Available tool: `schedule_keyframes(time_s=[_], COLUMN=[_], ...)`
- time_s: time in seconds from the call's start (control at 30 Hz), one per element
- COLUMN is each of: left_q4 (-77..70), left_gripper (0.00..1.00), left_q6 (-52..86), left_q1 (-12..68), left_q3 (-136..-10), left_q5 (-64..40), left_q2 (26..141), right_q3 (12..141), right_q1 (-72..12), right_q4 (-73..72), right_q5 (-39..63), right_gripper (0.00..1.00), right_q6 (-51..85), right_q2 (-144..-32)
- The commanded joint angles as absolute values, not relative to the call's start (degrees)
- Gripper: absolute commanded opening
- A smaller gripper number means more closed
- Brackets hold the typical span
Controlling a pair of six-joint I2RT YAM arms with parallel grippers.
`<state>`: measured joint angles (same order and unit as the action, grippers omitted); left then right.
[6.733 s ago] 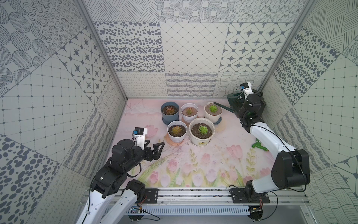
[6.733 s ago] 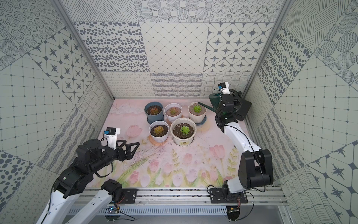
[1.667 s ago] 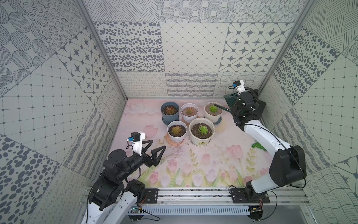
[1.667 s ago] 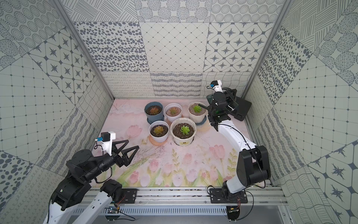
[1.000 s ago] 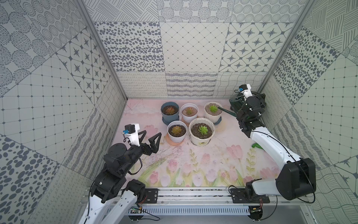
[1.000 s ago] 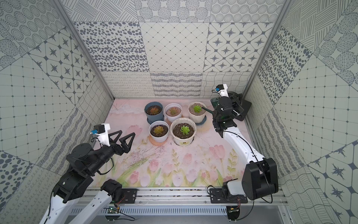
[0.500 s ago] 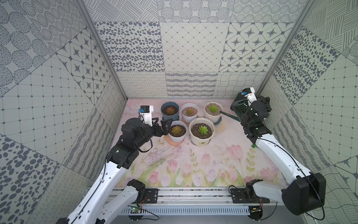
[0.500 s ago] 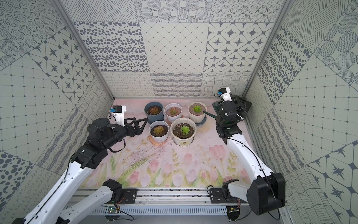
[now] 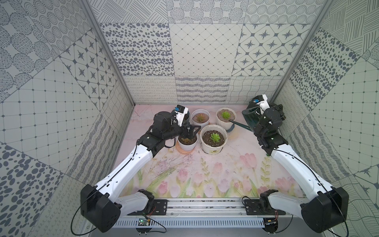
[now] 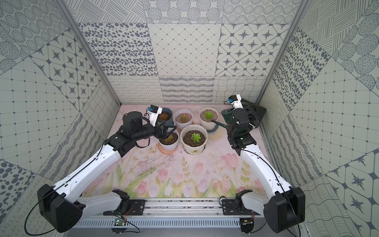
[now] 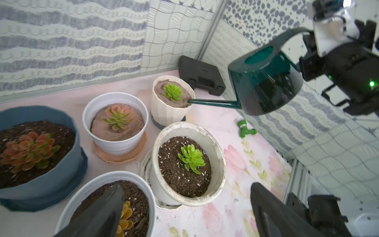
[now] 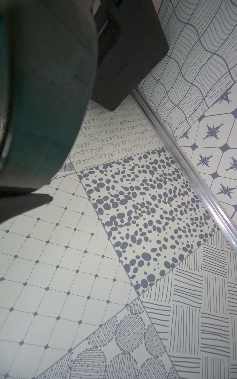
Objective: Water the succulent around the soil edge
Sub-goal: Water the soil of the potted plant with water.
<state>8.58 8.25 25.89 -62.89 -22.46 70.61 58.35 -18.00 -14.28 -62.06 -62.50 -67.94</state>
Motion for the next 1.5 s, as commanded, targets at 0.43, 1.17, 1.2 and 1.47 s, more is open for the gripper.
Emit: schedule_keyframes(time_s=[0.43, 1.17, 1.2, 1.47], left_q4=[2.1, 2.6, 2.6, 2.5], left_gripper=[1.0, 0.99, 0.99, 1.0], left_q6=[-7.6, -2.5, -2.4, -0.9], left_q1=[27.9, 27.8, 27.8, 27.6], left_q3=[-57.4, -57.0, -57.0, -57.3], left_q5=[-25.8, -17.5, -17.5, -16.0], left_q2=[71.3, 71.8, 71.7, 71.1], right_q3=[63.5, 72.6, 73.2, 72.8], right_q1=[-18.7, -16.5, -16.4, -14.6], right_q4=[-9.0, -15.2, -15.0, -6.2], right_q5=[-60.6, -62.1, -62.1, -61.1], right_gripper=[0.0, 0.0, 0.0, 0.0], right_q6=[-44.9, -47.8, -47.7, -36.8], right_q2=[-69.5, -82.1, -82.5, -78.2])
